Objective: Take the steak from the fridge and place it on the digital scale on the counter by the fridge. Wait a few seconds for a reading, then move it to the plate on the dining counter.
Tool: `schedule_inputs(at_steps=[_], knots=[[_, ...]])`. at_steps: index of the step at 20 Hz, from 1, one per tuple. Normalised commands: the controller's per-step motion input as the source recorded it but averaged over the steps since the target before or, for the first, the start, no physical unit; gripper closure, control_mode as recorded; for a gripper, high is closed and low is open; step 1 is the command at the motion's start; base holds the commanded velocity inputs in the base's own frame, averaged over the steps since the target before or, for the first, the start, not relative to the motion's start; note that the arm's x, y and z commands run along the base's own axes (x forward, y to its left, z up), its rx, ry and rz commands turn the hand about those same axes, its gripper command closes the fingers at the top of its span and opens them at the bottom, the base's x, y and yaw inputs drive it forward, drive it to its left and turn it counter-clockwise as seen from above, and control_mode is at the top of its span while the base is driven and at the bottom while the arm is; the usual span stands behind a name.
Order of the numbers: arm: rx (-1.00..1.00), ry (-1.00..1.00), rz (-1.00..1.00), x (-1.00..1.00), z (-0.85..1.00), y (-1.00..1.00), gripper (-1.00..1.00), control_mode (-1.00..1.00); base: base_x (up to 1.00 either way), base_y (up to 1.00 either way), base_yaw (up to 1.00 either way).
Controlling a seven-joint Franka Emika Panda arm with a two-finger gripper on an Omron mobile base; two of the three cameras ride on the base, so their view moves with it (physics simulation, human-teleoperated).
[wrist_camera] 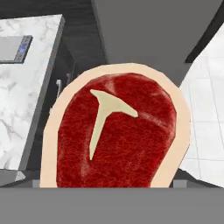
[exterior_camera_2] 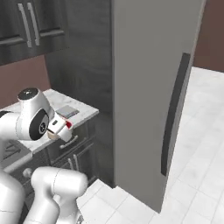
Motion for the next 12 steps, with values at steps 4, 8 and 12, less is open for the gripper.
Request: schedule_inputs(at_steps=[4, 8, 12], knots=[[0.00, 0.00, 0.00, 0.00, 0.00, 0.00, 1.00, 1.00, -1.00, 0.00, -0.56], [0.00, 0.00, 0.00, 0.00, 0.00, 0.00, 1.00, 1.00, -1.00, -0.09, -0.49], [0.00, 0.00, 0.00, 0.00, 0.00, 0.00, 1.00, 1.00, -1.00, -0.21, -0.44]])
